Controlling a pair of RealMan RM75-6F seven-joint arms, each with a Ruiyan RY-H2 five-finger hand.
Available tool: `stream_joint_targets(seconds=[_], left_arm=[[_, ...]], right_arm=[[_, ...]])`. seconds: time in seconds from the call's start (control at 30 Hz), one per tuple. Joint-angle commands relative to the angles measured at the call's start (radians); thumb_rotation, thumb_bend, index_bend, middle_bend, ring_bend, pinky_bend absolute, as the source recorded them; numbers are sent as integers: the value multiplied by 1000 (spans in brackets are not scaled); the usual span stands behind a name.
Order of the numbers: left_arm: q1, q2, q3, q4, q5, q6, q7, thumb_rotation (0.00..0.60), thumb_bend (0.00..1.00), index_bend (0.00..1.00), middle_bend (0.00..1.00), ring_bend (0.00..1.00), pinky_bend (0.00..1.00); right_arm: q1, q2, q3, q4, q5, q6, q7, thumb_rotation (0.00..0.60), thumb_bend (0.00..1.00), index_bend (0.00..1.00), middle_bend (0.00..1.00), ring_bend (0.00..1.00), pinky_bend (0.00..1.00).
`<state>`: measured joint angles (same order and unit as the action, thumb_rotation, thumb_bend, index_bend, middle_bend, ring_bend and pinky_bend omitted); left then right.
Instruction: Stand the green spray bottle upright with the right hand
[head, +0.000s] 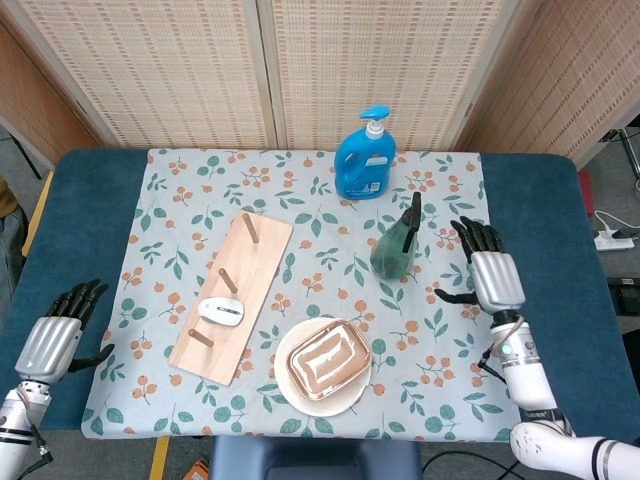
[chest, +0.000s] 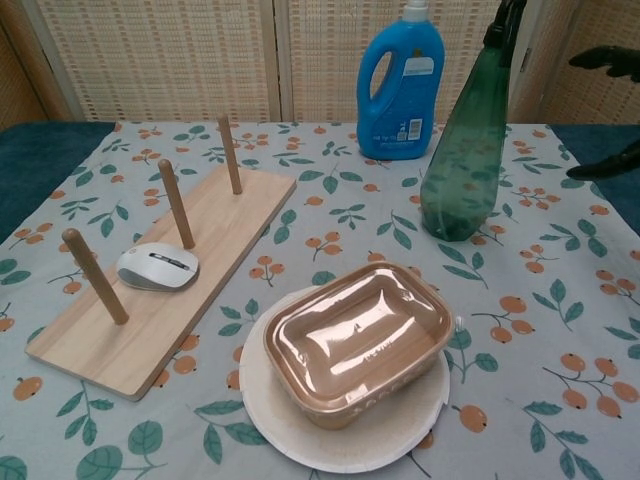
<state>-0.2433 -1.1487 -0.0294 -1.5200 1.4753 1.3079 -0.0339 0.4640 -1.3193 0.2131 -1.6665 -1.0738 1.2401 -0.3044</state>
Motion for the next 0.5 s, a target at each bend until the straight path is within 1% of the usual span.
stream_joint_targets(seconds=[0.03, 0.1, 0.23, 0.5], left_arm=[[-2, -1, -1, 1, -2, -4, -2, 600, 235, 0, 0, 0, 114], [-3, -3, -1, 2, -2, -5, -1, 600, 235, 0, 0, 0, 114], [-9, 2, 7, 3, 9, -17, -6, 600, 234, 0, 0, 0, 113], [-9, 1, -3, 1, 8, -3, -20, 600, 234, 0, 0, 0, 113]], right_arm=[[-73, 25, -43, 1, 120, 189, -283, 600, 0, 0, 0, 0, 0], [-79, 5, -37, 28, 129, 214, -305, 600, 0, 0, 0, 0, 0], [-83, -2, -28, 62, 136, 217, -316, 600, 0, 0, 0, 0, 0], [-66, -2, -14, 47, 143, 171, -331, 600, 0, 0, 0, 0, 0]])
